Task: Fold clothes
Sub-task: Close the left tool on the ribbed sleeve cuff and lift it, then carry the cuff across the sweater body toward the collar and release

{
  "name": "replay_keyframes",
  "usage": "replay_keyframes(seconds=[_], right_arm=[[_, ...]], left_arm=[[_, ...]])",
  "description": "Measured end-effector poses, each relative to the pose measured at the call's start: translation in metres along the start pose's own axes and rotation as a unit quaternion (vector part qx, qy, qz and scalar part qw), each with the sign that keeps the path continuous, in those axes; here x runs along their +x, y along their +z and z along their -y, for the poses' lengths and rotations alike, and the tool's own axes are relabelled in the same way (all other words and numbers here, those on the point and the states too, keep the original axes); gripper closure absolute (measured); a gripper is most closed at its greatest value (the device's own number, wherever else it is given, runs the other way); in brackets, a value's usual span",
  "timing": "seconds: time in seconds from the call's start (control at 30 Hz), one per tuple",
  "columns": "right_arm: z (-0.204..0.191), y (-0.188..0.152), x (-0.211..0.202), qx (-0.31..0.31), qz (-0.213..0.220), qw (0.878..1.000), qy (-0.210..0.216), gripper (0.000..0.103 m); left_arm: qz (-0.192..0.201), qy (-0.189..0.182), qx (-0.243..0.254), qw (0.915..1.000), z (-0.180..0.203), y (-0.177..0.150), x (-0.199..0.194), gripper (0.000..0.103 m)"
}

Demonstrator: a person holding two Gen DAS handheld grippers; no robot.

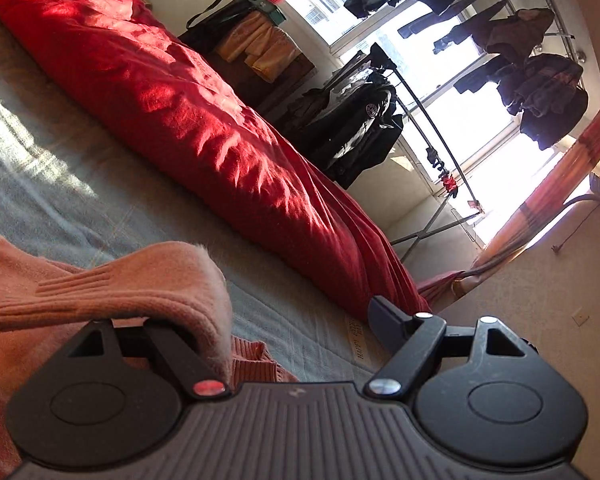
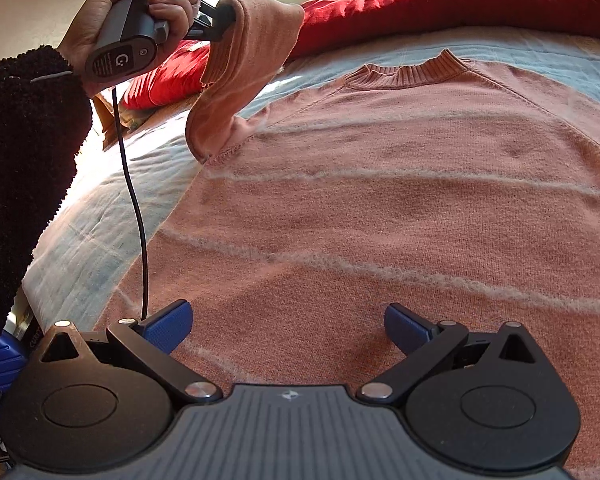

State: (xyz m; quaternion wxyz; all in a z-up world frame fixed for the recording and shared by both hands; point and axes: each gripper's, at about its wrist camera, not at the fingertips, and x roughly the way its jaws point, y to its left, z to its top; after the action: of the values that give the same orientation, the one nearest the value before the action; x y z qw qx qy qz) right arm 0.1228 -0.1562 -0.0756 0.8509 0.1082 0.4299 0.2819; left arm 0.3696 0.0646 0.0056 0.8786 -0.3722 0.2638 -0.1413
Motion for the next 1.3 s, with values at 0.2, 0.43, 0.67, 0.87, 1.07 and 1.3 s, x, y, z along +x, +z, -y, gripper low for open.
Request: replay_keyframes(seconds=[0.2, 0.43, 0.67, 0.87, 1.07, 1.3], right_arm=[[0.009, -0.002, -0.008, 0.014, 0.008, 1.000, -0.004, 0.000], [0.019, -0.006, -0.015, 0.024, 0.012, 1.000, -0.009, 0.000], [0.023, -0.009, -0.019, 0.029, 0.011, 1.000, -0.002, 0.000], [0.023, -0.010, -0.024, 0.022, 0.011, 1.000, -0.003, 0.000], [0.025, -0.012, -0.027, 0.023, 0.012, 1.000, -0.004, 0.000], [0.027, -0.012, -0.024, 0.025, 0.005, 1.000, -0.009, 0.000]], left_arm=[[-0.023, -0.005, 0.009, 0.9997, 0.011, -0.019, 0.018, 0.023], [-0.051, -0.001, 0.019, 0.9985, 0.018, -0.041, 0.041, 0.023], [-0.081, 0.017, 0.043, 0.9956, 0.027, -0.063, 0.060, 0.023], [-0.129, 0.054, 0.107, 0.9845, 0.042, -0.084, 0.076, 0.023], [-0.172, 0.101, 0.231, 0.9524, 0.067, -0.110, 0.092, 0.023], [-0.238, 0.168, 0.380, 0.8778, 0.091, -0.152, 0.117, 0.022]])
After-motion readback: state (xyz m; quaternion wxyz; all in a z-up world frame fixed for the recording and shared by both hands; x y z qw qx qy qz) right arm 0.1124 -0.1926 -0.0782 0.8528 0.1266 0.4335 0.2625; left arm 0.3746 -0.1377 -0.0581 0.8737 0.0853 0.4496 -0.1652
